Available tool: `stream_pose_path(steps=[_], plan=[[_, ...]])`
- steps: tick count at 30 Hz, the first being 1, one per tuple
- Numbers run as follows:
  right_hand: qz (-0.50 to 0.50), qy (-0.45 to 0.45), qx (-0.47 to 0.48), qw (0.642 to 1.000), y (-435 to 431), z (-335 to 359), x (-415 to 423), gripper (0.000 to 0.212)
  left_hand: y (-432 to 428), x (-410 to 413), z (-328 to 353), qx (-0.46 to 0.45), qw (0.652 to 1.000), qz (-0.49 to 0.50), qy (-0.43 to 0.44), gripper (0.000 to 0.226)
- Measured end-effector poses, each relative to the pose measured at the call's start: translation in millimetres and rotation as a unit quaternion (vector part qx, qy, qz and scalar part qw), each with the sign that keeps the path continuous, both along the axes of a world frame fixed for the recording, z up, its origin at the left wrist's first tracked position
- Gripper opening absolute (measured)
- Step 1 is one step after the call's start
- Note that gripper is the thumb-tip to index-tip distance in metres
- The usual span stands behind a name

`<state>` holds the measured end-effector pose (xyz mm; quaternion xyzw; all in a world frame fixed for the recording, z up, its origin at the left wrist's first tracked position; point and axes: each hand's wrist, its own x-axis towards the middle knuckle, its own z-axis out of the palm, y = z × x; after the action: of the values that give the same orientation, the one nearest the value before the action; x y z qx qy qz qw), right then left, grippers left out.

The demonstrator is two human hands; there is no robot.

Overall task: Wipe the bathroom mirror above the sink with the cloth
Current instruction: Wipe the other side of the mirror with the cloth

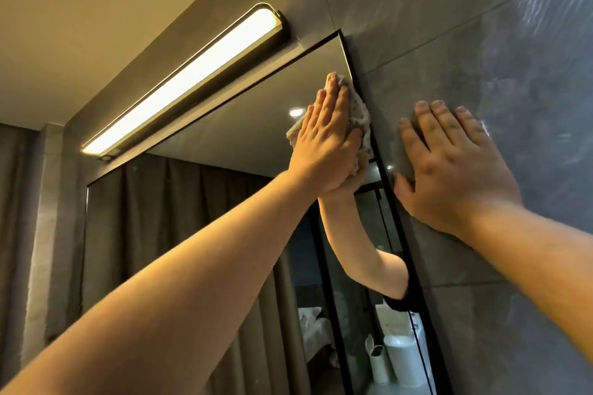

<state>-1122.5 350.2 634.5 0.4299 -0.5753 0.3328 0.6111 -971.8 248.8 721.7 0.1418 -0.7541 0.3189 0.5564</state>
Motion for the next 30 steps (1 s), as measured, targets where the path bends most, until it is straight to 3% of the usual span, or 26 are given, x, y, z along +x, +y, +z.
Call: stream_pose_path(steps=[3,16,22,30], plan=[[0.010,-0.006,-0.004,1.000,-0.6,0.8,-0.5,0.070,-8.6,3.4,-49.1,-0.057,0.997,-0.027,-0.038,0.063],[0.028,0.005,-0.011,1.000,0.3,-0.7,-1.7,0.063,17.9,32.5,-183.7,-0.011,0.977,0.063,-0.202,0.073],[0.035,-0.003,-0.001,0.999,2.0,0.8,2.9,0.068,24.2,31.3,-185.3,0.030,0.979,0.064,-0.190,0.073],[0.058,0.024,0.043,0.997,0.1,-37.5,7.4,0.069,25.7,18.5,-205.3,0.096,0.991,0.019,-0.091,0.069]])
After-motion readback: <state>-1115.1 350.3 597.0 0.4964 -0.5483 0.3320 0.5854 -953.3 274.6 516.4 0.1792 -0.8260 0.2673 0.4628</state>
